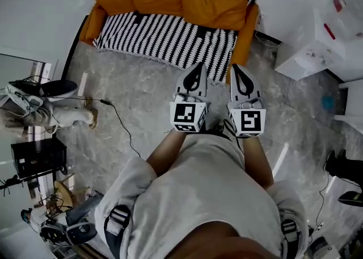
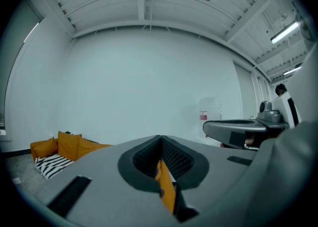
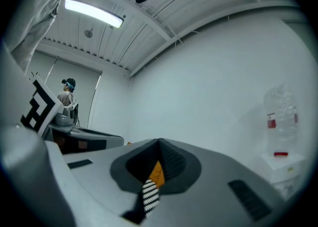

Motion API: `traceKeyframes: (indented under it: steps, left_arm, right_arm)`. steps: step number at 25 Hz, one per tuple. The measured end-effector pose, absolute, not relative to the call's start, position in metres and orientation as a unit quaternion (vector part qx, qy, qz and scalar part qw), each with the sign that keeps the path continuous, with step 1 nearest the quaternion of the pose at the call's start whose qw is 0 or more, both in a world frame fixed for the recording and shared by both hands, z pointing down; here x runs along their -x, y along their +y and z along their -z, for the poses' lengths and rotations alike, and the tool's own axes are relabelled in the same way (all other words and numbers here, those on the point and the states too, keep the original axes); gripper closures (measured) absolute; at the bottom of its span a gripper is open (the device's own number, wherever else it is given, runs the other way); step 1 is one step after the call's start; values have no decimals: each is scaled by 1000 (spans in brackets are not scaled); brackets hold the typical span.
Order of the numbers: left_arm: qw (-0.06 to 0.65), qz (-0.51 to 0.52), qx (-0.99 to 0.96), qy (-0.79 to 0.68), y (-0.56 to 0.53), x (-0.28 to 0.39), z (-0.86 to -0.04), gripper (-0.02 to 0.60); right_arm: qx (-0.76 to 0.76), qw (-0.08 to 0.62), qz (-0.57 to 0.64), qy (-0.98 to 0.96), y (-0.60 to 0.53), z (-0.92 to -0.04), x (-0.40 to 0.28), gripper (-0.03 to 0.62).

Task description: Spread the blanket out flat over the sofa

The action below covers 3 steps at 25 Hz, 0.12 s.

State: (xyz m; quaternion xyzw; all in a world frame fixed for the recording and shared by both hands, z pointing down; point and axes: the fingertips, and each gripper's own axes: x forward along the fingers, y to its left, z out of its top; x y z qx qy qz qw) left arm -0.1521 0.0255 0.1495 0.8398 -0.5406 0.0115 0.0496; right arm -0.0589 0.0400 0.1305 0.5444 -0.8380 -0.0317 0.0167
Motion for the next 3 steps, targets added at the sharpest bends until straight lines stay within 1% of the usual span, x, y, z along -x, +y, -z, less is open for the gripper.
traceKeyframes:
  steps: [3]
  left_arm:
    - [49,-16,-840,-539,27,150,-152,571]
  right_arm:
    - [-546,15,30,-837,40,-132,56,574]
